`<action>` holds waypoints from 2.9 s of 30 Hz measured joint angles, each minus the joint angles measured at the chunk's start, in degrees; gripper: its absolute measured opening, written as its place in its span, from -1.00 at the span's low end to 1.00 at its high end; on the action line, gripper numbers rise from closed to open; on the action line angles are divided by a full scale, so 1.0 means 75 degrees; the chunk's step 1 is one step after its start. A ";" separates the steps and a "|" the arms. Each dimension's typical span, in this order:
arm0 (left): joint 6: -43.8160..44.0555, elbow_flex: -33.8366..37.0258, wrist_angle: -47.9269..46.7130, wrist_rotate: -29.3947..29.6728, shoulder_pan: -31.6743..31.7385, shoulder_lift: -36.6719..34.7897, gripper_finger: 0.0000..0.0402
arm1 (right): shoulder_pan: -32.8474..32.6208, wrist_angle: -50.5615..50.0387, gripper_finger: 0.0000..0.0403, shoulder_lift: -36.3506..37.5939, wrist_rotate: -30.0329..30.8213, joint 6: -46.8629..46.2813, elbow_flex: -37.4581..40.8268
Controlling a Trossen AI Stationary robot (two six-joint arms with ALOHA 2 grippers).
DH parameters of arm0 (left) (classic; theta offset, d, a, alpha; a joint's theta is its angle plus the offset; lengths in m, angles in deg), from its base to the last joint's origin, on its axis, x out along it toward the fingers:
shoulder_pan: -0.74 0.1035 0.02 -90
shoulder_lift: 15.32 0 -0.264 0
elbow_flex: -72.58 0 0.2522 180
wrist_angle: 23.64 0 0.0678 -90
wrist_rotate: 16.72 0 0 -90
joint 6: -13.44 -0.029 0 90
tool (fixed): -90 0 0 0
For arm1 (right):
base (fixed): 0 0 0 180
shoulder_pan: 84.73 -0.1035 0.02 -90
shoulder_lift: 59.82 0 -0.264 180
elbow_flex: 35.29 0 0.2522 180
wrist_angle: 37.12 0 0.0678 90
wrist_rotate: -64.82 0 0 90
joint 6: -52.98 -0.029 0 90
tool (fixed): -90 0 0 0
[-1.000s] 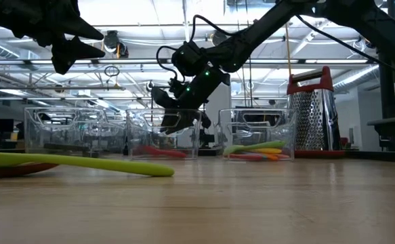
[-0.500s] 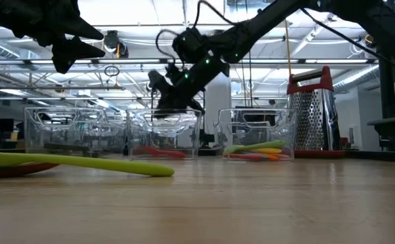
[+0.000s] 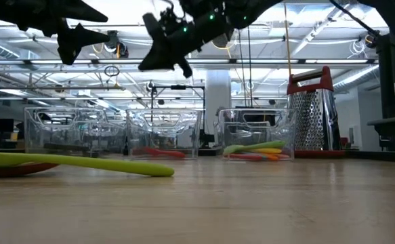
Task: Pick & Place Kitchen Items
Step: Put the green serving spoon into the middle transparent bin
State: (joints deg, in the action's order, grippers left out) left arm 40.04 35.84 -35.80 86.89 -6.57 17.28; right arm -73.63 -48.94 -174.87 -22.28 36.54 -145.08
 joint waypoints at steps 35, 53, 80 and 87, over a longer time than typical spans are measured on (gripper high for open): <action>0.5319 -0.1156 -0.1360 -0.0055 -0.1895 0.3583 -0.06 | -0.0812 -0.0809 -1.00 0.3196 0.0836 0.1709 0.2371; 1.2378 -0.4106 -0.2444 -0.0876 -0.2422 0.6968 -0.06 | -0.0818 0.2448 -1.00 0.7355 0.0800 0.1361 0.7421; 1.5680 -0.4226 -0.3155 -0.0256 -0.2717 0.8495 -0.06 | -0.0932 0.2550 -1.00 0.8839 -0.0457 0.1688 0.8306; 1.5730 -0.4226 -0.3281 -0.0580 -0.2551 0.8492 -0.06 | -0.0932 0.2561 -1.00 0.8841 -0.0457 0.1863 0.8306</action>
State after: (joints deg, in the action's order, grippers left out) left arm 158.01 4.14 -60.41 82.54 -25.71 80.97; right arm -80.61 -29.73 -108.56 -25.71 50.52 -82.78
